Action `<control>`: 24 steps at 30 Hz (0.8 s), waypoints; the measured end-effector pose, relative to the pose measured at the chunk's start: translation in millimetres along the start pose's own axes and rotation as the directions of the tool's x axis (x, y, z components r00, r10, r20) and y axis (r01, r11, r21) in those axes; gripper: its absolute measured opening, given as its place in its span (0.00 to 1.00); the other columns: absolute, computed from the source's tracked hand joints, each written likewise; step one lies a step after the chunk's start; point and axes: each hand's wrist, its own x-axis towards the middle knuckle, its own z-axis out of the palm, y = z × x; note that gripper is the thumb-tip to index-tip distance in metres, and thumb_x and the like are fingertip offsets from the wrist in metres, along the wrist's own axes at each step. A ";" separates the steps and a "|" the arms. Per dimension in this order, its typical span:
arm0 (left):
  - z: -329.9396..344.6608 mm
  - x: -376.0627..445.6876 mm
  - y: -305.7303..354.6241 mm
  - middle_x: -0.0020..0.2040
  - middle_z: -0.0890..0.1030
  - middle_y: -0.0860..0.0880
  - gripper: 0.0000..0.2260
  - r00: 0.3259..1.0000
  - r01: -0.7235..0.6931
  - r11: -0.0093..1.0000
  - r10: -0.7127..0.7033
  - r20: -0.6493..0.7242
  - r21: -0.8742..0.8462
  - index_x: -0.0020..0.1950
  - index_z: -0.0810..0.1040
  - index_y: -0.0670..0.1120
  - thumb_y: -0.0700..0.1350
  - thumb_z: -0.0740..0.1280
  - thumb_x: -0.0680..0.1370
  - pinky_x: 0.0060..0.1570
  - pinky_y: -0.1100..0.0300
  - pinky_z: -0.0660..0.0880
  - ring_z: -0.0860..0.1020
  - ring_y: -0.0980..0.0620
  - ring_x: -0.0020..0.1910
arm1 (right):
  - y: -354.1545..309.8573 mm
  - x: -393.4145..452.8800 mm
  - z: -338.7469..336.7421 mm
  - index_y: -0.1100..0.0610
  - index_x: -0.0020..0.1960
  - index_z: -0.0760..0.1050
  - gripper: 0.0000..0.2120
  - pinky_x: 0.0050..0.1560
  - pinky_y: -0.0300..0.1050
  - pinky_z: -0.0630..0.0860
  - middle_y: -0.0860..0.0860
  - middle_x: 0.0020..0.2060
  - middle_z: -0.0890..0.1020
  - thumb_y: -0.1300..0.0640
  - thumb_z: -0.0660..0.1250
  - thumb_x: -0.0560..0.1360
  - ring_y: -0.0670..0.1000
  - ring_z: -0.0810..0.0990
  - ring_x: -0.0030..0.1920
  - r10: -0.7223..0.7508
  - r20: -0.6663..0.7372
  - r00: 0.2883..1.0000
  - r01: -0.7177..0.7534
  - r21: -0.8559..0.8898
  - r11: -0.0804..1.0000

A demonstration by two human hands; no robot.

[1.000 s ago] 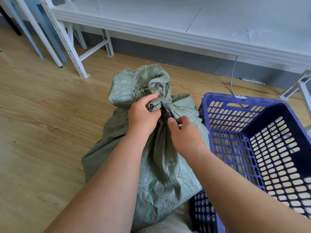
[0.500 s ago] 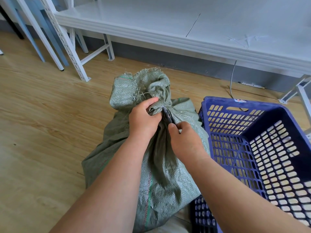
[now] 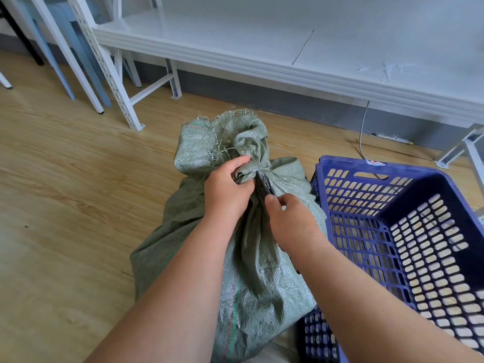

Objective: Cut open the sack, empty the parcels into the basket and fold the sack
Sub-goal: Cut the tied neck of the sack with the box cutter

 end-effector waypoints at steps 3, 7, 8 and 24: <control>-0.5 0.3 0.1 0.45 0.80 0.61 0.20 1.000 0.009 1.000 -0.009 -0.001 -0.002 0.61 0.79 0.58 0.40 0.71 0.72 0.36 0.81 0.69 0.75 0.71 0.35 | -0.9 -0.8 -0.2 0.53 0.61 0.69 0.17 0.51 0.53 0.77 0.54 0.44 0.78 0.43 0.53 0.81 0.60 0.80 0.50 0.006 -0.003 1.000 -0.006 -0.016 1.000; -0.4 0.4 0.5 0.45 0.81 0.60 0.21 1.000 0.014 1.000 -0.014 0.000 -0.003 0.61 0.80 0.57 0.40 0.71 0.71 0.37 0.80 0.70 0.77 0.68 0.36 | -1.6 -0.4 -1.0 0.53 0.62 0.70 0.17 0.51 0.54 0.78 0.53 0.43 0.78 0.43 0.54 0.81 0.60 0.79 0.50 0.012 0.000 1.000 -0.012 -0.018 1.000; -0.2 0.8 0.2 0.45 0.81 0.59 0.21 1.000 0.014 1.000 -0.014 -0.001 -0.002 0.61 0.80 0.57 0.40 0.71 0.71 0.37 0.80 0.70 0.77 0.68 0.36 | -1.7 0.1 -0.7 0.53 0.62 0.70 0.17 0.51 0.54 0.78 0.53 0.43 0.78 0.43 0.54 0.81 0.59 0.79 0.50 0.014 0.001 1.000 -0.014 -0.022 1.000; 0.7 0.9 1.4 0.46 0.80 0.61 0.21 1.000 -0.021 1.000 0.021 -0.016 0.007 0.62 0.80 0.56 0.39 0.70 0.72 0.36 0.82 0.67 0.74 0.75 0.33 | -0.9 4.1 -1.7 0.51 0.53 0.67 0.12 0.44 0.50 0.74 0.52 0.40 0.78 0.44 0.53 0.81 0.57 0.76 0.42 -0.026 0.010 1.000 0.026 0.035 0.999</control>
